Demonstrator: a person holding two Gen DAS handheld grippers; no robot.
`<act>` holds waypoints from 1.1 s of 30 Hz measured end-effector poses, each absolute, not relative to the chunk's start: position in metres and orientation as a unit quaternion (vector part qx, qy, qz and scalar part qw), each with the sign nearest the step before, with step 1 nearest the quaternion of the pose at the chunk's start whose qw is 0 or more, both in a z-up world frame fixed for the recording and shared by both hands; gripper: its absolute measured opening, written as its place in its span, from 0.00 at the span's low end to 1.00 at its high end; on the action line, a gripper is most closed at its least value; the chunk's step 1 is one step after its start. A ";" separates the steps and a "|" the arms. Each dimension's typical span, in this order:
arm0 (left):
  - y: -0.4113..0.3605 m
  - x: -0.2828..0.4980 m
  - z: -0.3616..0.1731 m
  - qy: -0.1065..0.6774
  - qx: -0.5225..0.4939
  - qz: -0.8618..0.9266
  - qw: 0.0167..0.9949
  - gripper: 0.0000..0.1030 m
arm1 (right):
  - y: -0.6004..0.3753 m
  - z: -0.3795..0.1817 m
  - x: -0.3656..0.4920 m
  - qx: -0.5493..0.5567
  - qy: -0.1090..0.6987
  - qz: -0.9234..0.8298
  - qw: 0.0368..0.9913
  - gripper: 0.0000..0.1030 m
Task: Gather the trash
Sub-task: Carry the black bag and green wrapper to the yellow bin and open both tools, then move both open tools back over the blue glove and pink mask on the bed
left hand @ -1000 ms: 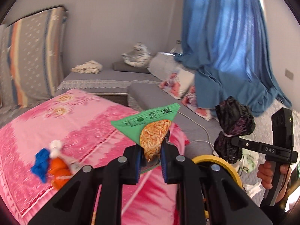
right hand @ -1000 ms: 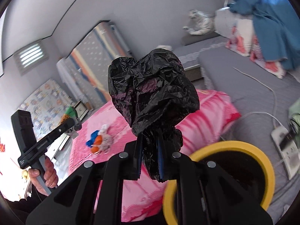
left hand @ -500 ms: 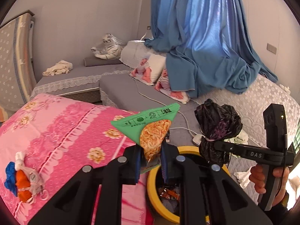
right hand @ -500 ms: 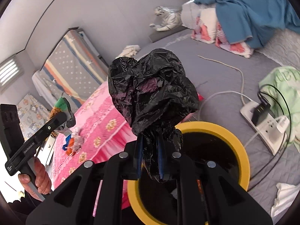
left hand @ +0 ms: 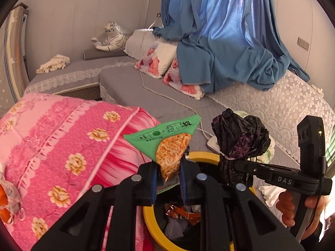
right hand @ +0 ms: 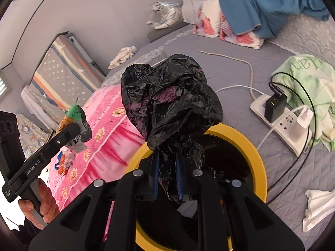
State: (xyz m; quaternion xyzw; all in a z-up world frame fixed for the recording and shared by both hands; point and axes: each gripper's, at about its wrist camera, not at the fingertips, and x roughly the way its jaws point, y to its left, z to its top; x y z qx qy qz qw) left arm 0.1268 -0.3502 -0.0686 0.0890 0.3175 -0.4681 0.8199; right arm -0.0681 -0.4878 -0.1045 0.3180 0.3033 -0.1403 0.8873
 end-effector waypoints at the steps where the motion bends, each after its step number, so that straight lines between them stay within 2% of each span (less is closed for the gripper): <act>1: -0.353 0.127 -0.072 0.321 0.091 -0.469 0.818 0.16 | -0.489 -0.107 -0.069 0.320 0.305 -0.143 0.886 0.13; 17: -0.376 0.127 -0.121 0.385 0.105 -0.479 0.782 0.16 | -0.491 -0.142 -0.069 0.343 0.345 -0.145 0.861 0.14; 21: -0.373 0.130 -0.121 0.391 0.093 -0.478 0.781 0.21 | -0.490 -0.142 -0.069 0.346 0.347 -0.146 0.859 0.14; 23: -0.371 0.131 -0.121 0.393 0.089 -0.474 0.783 0.31 | -0.491 -0.141 -0.070 0.342 0.348 -0.157 0.859 0.14; 24: -0.370 0.132 -0.120 0.393 0.086 -0.472 0.785 0.42 | -0.493 -0.140 -0.071 0.340 0.349 -0.165 0.858 0.14; 26: -0.368 0.133 -0.119 0.394 0.081 -0.470 0.786 0.46 | -0.496 -0.140 -0.074 0.343 0.347 -0.174 0.855 0.18; 29: -0.366 0.135 -0.117 0.394 0.076 -0.468 0.787 0.54 | -0.498 -0.140 -0.078 0.346 0.343 -0.183 0.854 0.34; 31: -0.364 0.135 -0.116 0.393 0.073 -0.466 0.789 0.62 | -0.499 -0.139 -0.080 0.348 0.341 -0.187 0.853 0.36; 33: -0.361 0.137 -0.113 0.390 0.068 -0.464 0.792 0.65 | -0.499 -0.137 -0.082 0.348 0.339 -0.192 0.853 0.40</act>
